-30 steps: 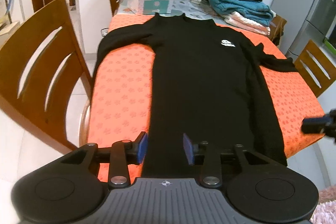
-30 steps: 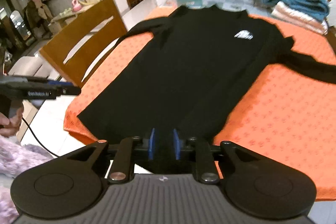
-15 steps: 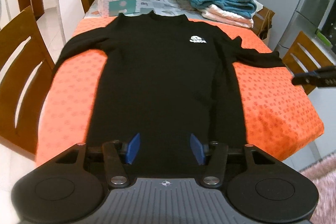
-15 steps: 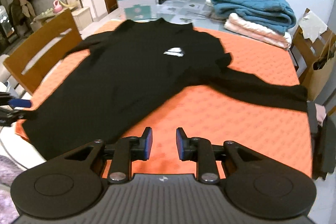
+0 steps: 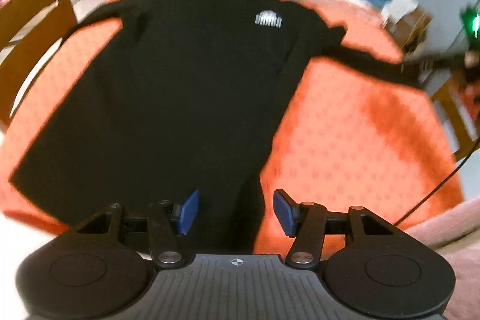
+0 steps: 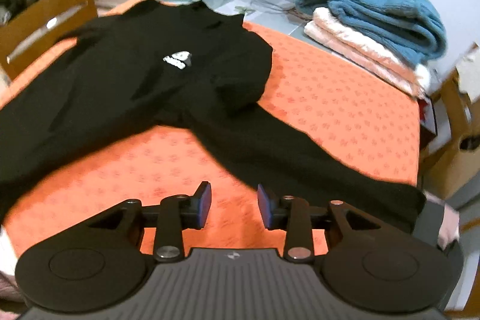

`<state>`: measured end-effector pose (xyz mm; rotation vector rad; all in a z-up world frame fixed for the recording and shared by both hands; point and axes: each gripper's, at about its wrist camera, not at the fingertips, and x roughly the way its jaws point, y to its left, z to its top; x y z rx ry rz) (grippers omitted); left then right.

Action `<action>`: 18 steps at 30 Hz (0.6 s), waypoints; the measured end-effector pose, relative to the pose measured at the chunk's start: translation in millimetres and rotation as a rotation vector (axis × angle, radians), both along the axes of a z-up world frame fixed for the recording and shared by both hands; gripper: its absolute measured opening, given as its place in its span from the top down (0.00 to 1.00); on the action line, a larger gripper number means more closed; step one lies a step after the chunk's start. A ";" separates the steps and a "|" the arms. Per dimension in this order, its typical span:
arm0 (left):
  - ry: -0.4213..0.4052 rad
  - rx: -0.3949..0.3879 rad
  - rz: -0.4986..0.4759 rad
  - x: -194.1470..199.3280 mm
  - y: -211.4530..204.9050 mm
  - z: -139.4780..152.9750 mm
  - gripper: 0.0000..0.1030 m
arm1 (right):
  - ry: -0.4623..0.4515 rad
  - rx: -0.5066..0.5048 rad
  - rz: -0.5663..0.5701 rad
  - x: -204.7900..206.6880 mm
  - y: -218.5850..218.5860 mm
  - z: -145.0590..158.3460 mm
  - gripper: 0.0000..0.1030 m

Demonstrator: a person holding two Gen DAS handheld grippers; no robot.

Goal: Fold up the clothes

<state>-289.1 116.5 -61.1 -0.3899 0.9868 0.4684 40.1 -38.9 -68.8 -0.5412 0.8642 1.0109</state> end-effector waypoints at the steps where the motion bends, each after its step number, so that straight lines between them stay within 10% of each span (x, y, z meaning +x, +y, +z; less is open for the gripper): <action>1: 0.010 0.016 0.003 1.8 -2.3 -2.0 0.44 | -0.007 -0.009 0.020 7.7 3.0 -4.7 0.61; 9: 0.085 0.146 0.024 15.7 -20.6 -17.3 0.45 | -0.098 -0.036 0.148 34.9 23.9 -28.7 0.61; 14: 0.109 0.199 0.031 22.5 -30.0 -20.5 0.82 | -0.179 -0.097 0.247 35.9 27.2 -42.0 0.62; 18: 0.097 0.209 0.034 25.2 -36.3 -11.8 0.92 | -0.185 -0.115 0.281 40.8 24.0 -47.1 0.99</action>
